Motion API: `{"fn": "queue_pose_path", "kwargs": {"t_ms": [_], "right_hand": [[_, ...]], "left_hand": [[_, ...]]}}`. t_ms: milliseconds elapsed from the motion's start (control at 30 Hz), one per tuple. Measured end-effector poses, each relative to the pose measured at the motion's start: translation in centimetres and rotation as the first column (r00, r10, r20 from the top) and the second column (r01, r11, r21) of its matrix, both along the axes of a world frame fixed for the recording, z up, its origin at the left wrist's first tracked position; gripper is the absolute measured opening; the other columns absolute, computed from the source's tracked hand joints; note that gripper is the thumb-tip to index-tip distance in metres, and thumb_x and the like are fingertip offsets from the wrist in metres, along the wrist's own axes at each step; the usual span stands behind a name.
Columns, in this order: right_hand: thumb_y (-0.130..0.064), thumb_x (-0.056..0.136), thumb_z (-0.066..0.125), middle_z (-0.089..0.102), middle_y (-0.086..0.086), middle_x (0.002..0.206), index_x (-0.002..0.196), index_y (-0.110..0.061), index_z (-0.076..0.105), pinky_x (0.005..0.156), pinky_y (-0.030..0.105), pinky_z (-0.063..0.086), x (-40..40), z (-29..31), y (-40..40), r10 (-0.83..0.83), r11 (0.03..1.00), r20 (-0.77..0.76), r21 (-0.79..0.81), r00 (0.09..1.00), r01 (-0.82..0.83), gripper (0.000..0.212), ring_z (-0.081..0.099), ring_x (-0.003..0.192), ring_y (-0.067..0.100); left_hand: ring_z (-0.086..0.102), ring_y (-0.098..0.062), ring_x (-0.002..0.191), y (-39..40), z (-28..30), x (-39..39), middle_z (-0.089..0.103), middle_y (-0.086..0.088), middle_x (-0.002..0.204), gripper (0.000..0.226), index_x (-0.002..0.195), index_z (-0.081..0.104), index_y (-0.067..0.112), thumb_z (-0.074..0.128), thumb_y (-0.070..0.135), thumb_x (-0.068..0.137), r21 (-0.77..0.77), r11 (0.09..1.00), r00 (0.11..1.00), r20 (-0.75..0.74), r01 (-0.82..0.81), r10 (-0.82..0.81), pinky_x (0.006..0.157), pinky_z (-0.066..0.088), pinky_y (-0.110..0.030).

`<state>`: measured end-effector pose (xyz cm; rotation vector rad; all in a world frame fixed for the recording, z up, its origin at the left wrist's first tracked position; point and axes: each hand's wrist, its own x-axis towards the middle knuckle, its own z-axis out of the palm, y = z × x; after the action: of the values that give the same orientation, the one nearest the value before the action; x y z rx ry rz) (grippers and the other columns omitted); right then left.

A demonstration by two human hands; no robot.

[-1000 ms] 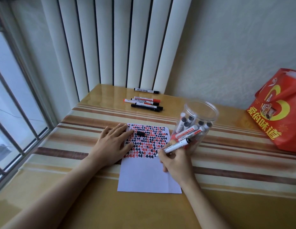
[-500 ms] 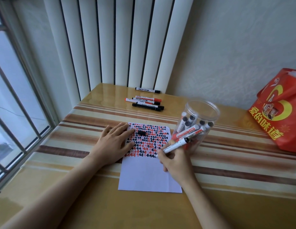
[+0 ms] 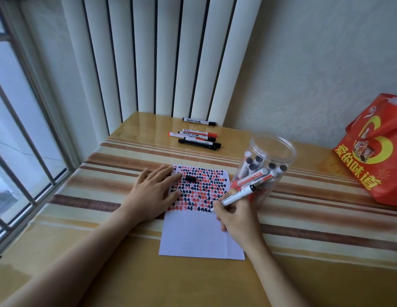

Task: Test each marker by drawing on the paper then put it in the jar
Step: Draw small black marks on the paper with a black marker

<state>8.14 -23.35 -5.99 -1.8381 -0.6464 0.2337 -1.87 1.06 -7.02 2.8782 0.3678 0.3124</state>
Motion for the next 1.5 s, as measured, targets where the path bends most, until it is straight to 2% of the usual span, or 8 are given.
{"fn": "queue_pose_path", "kwargs": {"t_ms": [200, 367, 667, 833, 933, 1100, 1267, 1500], "right_hand": [[-0.013, 0.099, 0.069, 0.061, 0.004, 0.055, 0.080, -0.011, 0.058, 0.043, 0.029, 0.046, 0.0, 0.0, 0.1, -0.033, 0.999, -0.016, 0.025, 0.999, 0.034, 0.022, 0.052, 0.039, 0.019], [-0.009, 0.097, 0.067, 0.059, 0.006, 0.056, 0.084, -0.002, 0.055, 0.042, 0.030, 0.042, 0.0, 0.1, 0.1, -0.010, 1.000, -0.047, 0.008, 0.999, 0.010, 0.019, 0.049, 0.040, 0.020], [-0.008, 0.098, 0.066, 0.056, 0.001, 0.055, 0.079, -0.010, 0.053, 0.040, 0.025, 0.037, 0.1, 0.1, 0.1, -0.002, 0.998, -0.057, 0.056, 0.998, 0.005, 0.023, 0.044, 0.041, 0.016], [-0.041, 0.094, 0.064, 0.063, 0.004, 0.065, 0.083, -0.023, 0.059, 0.043, 0.025, 0.038, -0.3, 0.8, 0.2, 0.068, 0.983, -0.089, 0.177, 0.994, -0.052, 0.022, 0.045, 0.043, 0.019], [-0.050, 0.093, 0.054, 0.064, 0.006, 0.073, 0.092, -0.014, 0.062, 0.045, 0.023, 0.037, -0.1, 0.9, 0.1, 0.083, 0.971, -0.128, 0.233, 0.988, -0.051, 0.037, 0.050, 0.048, 0.015], [-0.040, 0.090, 0.061, 0.047, -0.007, 0.066, 0.095, -0.018, 0.062, 0.051, 0.026, 0.030, 0.0, 0.8, -0.2, 0.104, 0.950, -0.070, 0.303, 0.992, -0.078, 0.023, 0.037, 0.057, 0.013], [-0.036, 0.088, 0.069, 0.052, 0.020, 0.072, 0.088, -0.020, 0.057, 0.048, 0.020, 0.034, -0.7, 1.6, 0.0, 0.163, 0.930, -0.050, 0.340, 0.985, -0.137, 0.019, 0.040, 0.050, 0.012], [-0.027, 0.092, 0.071, 0.056, -0.004, 0.060, 0.094, -0.023, 0.063, 0.049, 0.024, 0.041, -1.4, 1.4, 0.4, 0.212, 0.949, -0.029, 0.246, 0.977, -0.198, 0.009, 0.049, 0.047, 0.016]], "left_hand": [[0.003, -0.006, 0.153, 0.0, 0.0, 0.0, 0.017, 0.012, 0.166, 0.066, 0.154, 0.022, 0.047, 0.015, 0.072, 0.094, -0.004, 1.000, 1.000, 0.005, 0.005, -0.005, 0.124, 0.001, -0.045], [0.006, -0.006, 0.153, 0.0, 0.1, 0.1, 0.019, 0.013, 0.165, 0.064, 0.155, 0.020, 0.047, 0.021, 0.070, 0.095, -0.015, 1.000, 1.000, 0.014, 0.003, -0.003, 0.124, 0.002, -0.045], [0.036, -0.015, 0.141, -0.2, 1.2, 1.5, 0.044, 0.008, 0.149, 0.054, 0.146, 0.036, 0.051, 0.046, 0.064, 0.095, -0.052, 0.999, 0.997, 0.081, 0.002, 0.002, 0.119, 0.013, -0.052], [0.045, -0.011, 0.131, -1.8, 2.1, 3.5, 0.054, 0.011, 0.138, 0.037, 0.132, 0.058, 0.044, 0.054, 0.053, 0.097, -0.072, 0.995, 0.989, 0.137, 0.065, -0.055, 0.116, 0.017, -0.044], [0.050, -0.010, 0.120, -2.7, 2.5, 3.5, 0.060, 0.012, 0.124, 0.024, 0.118, 0.068, 0.036, 0.063, 0.040, 0.095, -0.116, 0.991, 0.978, 0.204, 0.070, -0.045, 0.108, 0.026, -0.037], [0.056, -0.009, 0.099, -4.1, 2.7, 0.7, 0.063, 0.013, 0.108, 0.018, 0.108, 0.068, 0.028, 0.070, 0.021, 0.092, -0.237, 0.956, 0.944, 0.317, 0.174, -0.093, 0.087, 0.047, -0.032], [0.057, -0.001, 0.094, -4.3, 2.4, -1.1, 0.063, 0.016, 0.104, 0.019, 0.107, 0.067, 0.027, 0.070, 0.016, 0.092, -0.317, 0.920, 0.918, 0.383, 0.232, -0.099, 0.081, 0.045, -0.017], [0.055, -0.004, 0.091, -4.6, 2.6, -1.4, 0.060, 0.014, 0.101, 0.018, 0.105, 0.065, 0.026, 0.070, 0.016, 0.091, -0.288, 0.920, 0.917, 0.371, 0.264, -0.147, 0.078, 0.040, -0.017]]}}
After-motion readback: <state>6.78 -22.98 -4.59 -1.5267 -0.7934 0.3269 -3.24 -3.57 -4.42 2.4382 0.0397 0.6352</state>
